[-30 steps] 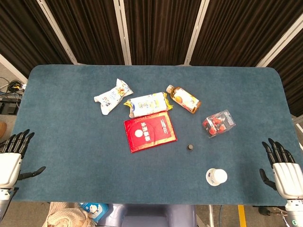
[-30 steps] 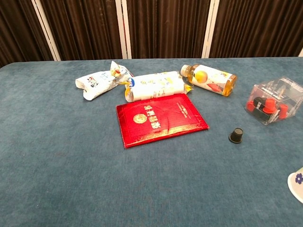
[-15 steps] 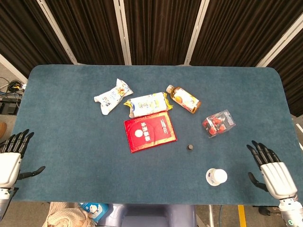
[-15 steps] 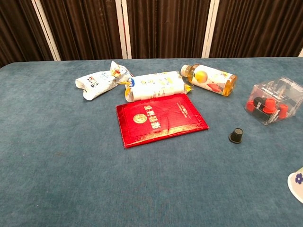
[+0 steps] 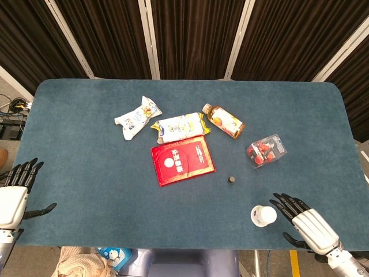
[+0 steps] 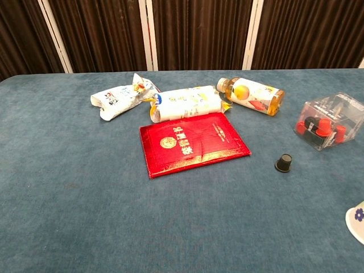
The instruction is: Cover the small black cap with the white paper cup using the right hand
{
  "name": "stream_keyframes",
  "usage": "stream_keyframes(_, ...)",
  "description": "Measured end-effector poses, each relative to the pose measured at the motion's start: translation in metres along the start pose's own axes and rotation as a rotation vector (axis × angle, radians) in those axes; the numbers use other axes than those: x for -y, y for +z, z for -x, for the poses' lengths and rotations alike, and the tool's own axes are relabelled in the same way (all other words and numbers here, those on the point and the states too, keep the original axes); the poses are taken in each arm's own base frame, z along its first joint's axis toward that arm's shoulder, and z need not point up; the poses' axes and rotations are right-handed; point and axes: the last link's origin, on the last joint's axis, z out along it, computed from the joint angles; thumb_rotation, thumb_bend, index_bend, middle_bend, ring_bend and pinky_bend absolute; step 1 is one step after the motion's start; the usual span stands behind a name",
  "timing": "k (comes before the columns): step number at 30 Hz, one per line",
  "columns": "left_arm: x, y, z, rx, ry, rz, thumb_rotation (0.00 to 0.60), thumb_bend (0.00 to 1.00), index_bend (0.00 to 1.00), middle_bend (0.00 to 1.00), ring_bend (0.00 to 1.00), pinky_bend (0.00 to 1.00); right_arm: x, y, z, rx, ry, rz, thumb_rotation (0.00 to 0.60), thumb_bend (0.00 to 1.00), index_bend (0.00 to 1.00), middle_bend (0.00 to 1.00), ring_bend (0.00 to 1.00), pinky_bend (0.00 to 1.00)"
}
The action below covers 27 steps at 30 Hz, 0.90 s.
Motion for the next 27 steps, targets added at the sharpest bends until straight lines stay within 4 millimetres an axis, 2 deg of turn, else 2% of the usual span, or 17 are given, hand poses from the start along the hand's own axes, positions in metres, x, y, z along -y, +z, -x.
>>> stream_keyframes(13, 0.001, 0.0, 0.0, 0.006, -0.004, -0.008, 0.6, 0.0, 0.0, 0.0, 0.0, 0.02, 0.013, 0.037, 0.025, 0.092, -0.078, 0.002, 0.6, 0.36, 0.0, 0.0, 0.06, 0.24)
stream_keyframes(16, 0.001, 0.0, 0.0, 0.007, -0.005, -0.009, 0.6, 0.0, 0.0, 0.0, 0.0, 0.02, 0.015, 0.045, 0.029, 0.102, -0.086, 0.013, 0.6, 0.36, 0.01, 0.01, 0.09, 0.28)
stream_keyframes(19, 0.001, 0.001, 0.0, 0.007, -0.006, -0.009, 0.6, 0.0, 0.0, 0.0, 0.0, 0.02, 0.016, 0.048, 0.031, 0.102, -0.09, 0.019, 0.6, 0.36, 0.11, 0.07, 0.14, 0.34)
stream_keyframes(23, 0.001, 0.0, 0.0, 0.007, -0.006, -0.007, 0.6, 0.0, 0.0, 0.0, 0.0, 0.02, 0.015, 0.051, 0.032, 0.095, -0.096, 0.027, 0.6, 0.37, 0.33, 0.21, 0.28, 0.5)
stream_keyframes(27, 0.0, 0.0, 0.0, 0.007, -0.006, -0.007, 0.6, 0.0, 0.0, 0.0, 0.0, 0.02, 0.014, 0.051, 0.031, 0.078, -0.103, 0.032, 0.6, 0.39, 0.46, 0.32, 0.4, 0.54)
